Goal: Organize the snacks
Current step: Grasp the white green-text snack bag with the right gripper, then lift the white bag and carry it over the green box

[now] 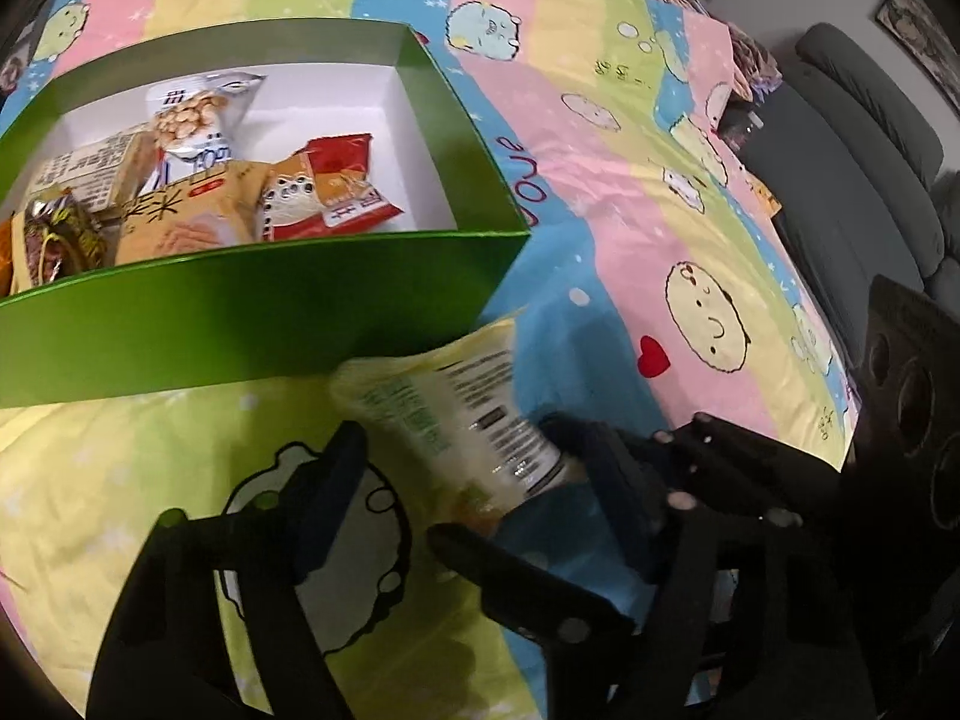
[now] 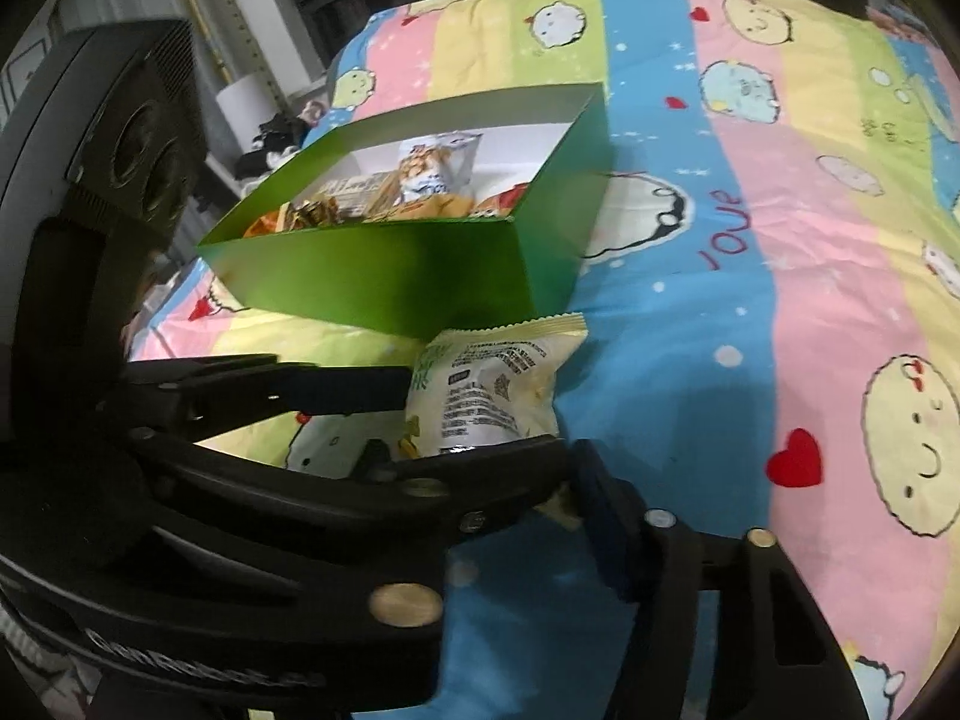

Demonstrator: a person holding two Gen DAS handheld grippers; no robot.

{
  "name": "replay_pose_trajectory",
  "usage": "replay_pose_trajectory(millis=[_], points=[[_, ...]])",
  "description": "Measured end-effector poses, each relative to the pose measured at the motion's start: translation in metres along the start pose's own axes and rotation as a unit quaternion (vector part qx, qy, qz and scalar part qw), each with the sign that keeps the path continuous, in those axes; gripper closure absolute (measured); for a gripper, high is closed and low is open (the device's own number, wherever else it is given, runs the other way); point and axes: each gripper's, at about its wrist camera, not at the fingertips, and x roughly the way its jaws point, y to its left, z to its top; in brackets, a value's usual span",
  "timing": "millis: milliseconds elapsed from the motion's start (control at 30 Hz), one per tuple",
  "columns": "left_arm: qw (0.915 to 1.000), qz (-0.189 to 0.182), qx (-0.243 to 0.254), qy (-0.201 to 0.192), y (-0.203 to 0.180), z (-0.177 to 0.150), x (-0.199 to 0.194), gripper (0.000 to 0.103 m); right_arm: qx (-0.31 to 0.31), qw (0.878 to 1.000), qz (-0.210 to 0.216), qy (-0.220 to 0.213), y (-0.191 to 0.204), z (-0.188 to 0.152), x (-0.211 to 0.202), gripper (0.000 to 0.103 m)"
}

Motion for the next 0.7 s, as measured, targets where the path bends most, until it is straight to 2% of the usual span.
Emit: replay_pose_trajectory(millis=[33,100,300,700], points=[[1.0,-0.001,0.001,0.001,0.0,-0.001,0.001,0.038,-0.001,1.0,0.003,0.001,0.0,-0.001,0.001,0.045],[0.9999,-0.013,-0.002,0.007,0.002,-0.001,0.003,0.048,0.001,1.0,0.0,0.003,0.0,-0.002,0.002,0.046],[0.9997,-0.023,0.006,0.003,-0.004,-0.006,-0.002,0.062,0.01,1.0,-0.001,-0.001,-0.001,-0.004,0.001,0.054],[0.9984,-0.022,0.038,-0.034,-0.031,-0.021,-0.042,0.066,-0.001,0.999,-0.007,-0.042,0.018,-0.013,-0.037,0.057]])
